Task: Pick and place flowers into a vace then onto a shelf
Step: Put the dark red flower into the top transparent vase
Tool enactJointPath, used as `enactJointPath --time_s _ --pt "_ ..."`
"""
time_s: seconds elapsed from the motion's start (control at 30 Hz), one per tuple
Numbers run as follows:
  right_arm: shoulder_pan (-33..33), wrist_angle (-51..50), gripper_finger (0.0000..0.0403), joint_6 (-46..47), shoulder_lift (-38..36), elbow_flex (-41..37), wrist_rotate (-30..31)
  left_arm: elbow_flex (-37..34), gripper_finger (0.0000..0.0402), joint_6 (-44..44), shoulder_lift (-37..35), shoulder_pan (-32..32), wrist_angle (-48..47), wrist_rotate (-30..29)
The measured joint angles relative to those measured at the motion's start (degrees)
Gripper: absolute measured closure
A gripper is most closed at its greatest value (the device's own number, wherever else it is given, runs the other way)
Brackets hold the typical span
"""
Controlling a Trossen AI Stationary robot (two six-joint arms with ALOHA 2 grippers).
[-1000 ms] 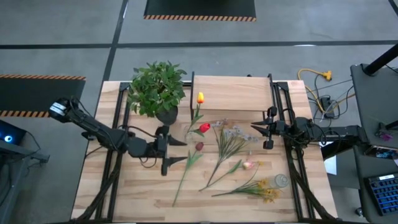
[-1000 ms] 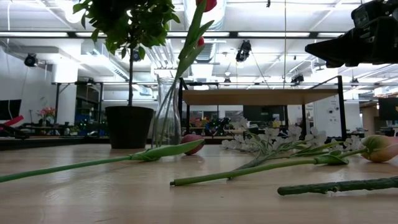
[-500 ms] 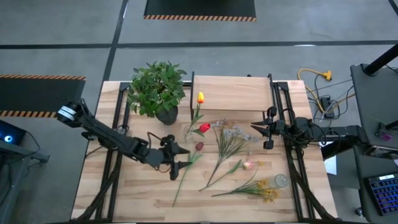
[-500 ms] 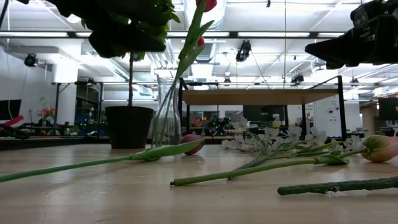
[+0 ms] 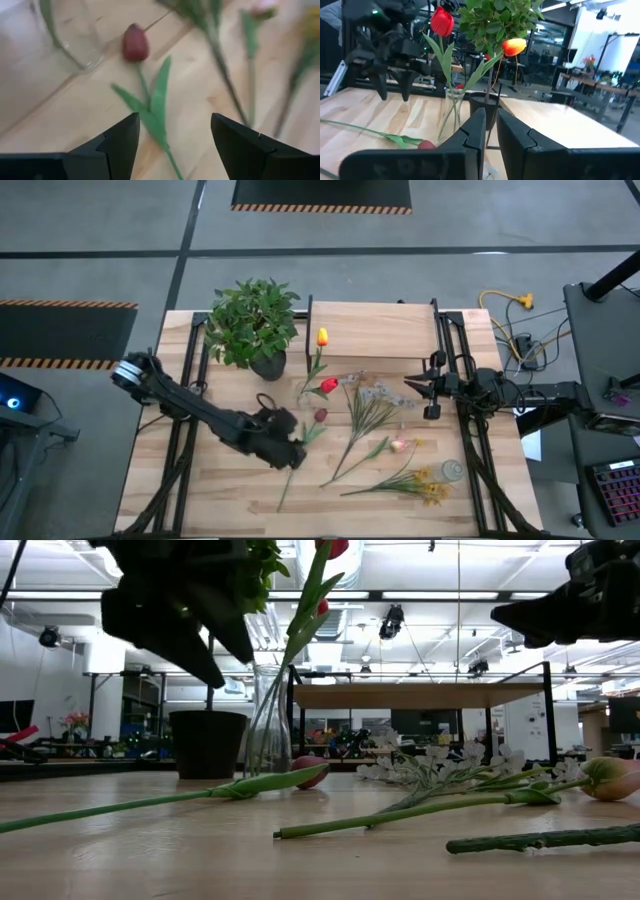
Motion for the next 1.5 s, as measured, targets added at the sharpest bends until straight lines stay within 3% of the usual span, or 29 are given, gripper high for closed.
enactJointPath --time_s 0.37,0.57,1.27,1.5 --pt "0.0 -3.1 0.0364 6.2 0.1 0.0 0.0 24.1 0.0173 -4.4 19.9 -0.1 -20.0 1.4" --pt "0.0 -3.6 0.0364 7.8 0.1 0.0 0.0 30.6 0.0173 -8.8 26.1 0.1 -30.1 1.7" --pt "0.0 -4.4 0.0364 7.6 0.0 0.0 0.0 16.8 0.0175 -6.5 26.4 3.9 -14.4 10.3" --pt "0.0 -4.6 0.0364 7.6 0.0 0.0 0.0 16.2 0.0246 -1.8 26.5 4.2 -13.6 13.9"
